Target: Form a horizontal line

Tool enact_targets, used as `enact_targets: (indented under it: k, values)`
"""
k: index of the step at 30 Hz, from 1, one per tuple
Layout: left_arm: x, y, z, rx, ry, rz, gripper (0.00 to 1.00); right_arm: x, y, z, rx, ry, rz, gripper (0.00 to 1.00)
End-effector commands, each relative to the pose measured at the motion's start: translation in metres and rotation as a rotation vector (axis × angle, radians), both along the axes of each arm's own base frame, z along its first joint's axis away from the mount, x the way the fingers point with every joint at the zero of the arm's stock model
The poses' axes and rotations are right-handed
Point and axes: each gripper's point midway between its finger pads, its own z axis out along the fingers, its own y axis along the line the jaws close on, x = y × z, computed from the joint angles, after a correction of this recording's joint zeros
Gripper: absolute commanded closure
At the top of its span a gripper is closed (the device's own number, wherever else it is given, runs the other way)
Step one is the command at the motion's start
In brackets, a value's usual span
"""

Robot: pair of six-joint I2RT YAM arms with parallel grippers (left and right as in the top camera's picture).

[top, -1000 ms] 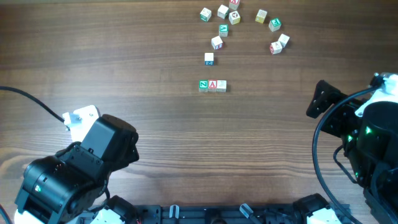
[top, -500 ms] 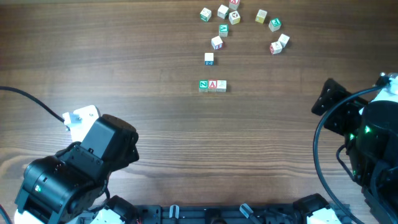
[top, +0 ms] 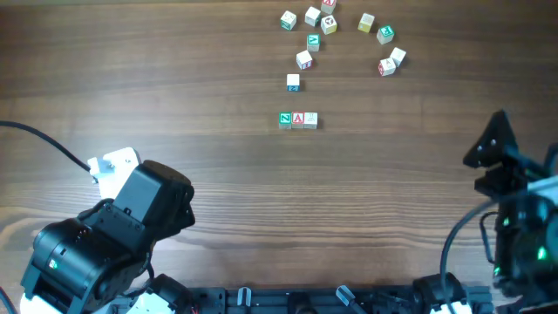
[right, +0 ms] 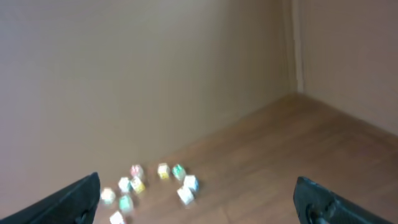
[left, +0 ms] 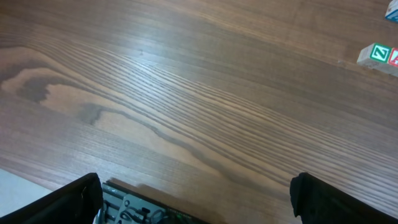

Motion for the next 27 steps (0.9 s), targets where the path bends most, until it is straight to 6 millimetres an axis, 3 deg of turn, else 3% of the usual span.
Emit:
enact_targets:
  k: [1,7,15,27]
  values:
    - [-0.001,0.000,0.001,-0.005,-0.005,0.002,0.00,-0.009,0.000,-0.028,-0.002,-0.111,0.028,0.00]
    - [-0.001,0.000,0.001,-0.005,-0.005,0.002,0.00,-0.007,0.020,-0.065,0.000,-0.279,0.177,0.00]
    - [-0.001,0.000,0.001,-0.005,-0.005,0.002,0.00,0.007,0.019,-0.119,0.113,-0.335,0.191,0.00]
    - [-0.001,0.000,0.001,-0.005,-0.005,0.002,0.00,0.022,0.016,-0.164,0.121,-0.294,0.175,0.00]
